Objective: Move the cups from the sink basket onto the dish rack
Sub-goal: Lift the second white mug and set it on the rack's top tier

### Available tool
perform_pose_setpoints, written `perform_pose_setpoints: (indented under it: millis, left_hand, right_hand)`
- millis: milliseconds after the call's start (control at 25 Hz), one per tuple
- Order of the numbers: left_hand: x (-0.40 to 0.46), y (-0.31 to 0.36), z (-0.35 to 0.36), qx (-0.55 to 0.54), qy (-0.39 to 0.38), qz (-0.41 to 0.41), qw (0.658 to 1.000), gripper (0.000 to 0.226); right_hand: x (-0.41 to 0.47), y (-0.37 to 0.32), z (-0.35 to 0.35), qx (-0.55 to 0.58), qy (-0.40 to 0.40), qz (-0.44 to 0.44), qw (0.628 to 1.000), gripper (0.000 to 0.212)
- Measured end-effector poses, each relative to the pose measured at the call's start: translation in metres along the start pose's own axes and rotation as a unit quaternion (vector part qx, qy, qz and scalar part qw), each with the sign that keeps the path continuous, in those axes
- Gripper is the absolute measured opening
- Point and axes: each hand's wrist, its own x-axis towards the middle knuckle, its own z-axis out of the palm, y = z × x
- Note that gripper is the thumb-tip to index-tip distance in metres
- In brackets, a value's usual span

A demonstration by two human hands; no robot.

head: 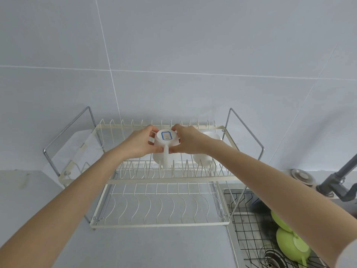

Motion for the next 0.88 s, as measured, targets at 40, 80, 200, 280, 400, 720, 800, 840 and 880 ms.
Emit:
perform_pose_setpoints:
  millis: [40,80,200,280,400,720,800,840,880]
  left_hand:
    - [0.000,0.000,0.000,-0.002,0.001,0.000,1.000,0.059]
    - [0.000,0.000,0.000,-0.002,0.001,0.000,1.000,0.060]
    - [-0.001,0.001,0.001,0.002,-0.002,0.003,1.000,0.061]
    - [-0.002,0.002,0.002,0.006,-0.006,0.004,1.000,0.061]
    - [-0.004,0.002,0.002,0.008,-0.008,0.008,1.000,0.059]
    - [-0.008,0.002,-0.003,0.066,-0.034,-0.005,0.997,0.067]
    - [-0.012,0.007,-0.007,0.103,-0.026,0.000,0.994,0.064]
    - [-0.014,0.011,-0.011,0.128,-0.017,0.006,0.992,0.060]
    - [-0.017,0.016,-0.014,0.158,-0.007,0.012,0.987,0.058]
  right_hand:
    - [0.000,0.000,0.000,0.000,0.001,-0.001,1.000,0.066]
    - [0.000,0.000,0.000,0.000,0.001,-0.001,1.000,0.066]
    - [0.000,0.000,0.001,0.003,0.002,-0.002,1.000,0.066]
    - [-0.002,-0.001,0.002,0.002,-0.001,0.000,1.000,0.067]
    - [-0.005,-0.002,0.001,0.001,-0.002,0.001,1.000,0.066]
    - [-0.017,-0.006,-0.008,-0.085,-0.022,-0.011,0.996,0.073]
    - [-0.024,-0.007,-0.016,-0.104,-0.021,-0.021,0.994,0.073]
    - [-0.028,-0.008,-0.020,-0.114,-0.017,-0.026,0.993,0.072]
    - [-0.033,-0.008,-0.025,-0.125,-0.015,-0.030,0.992,0.069]
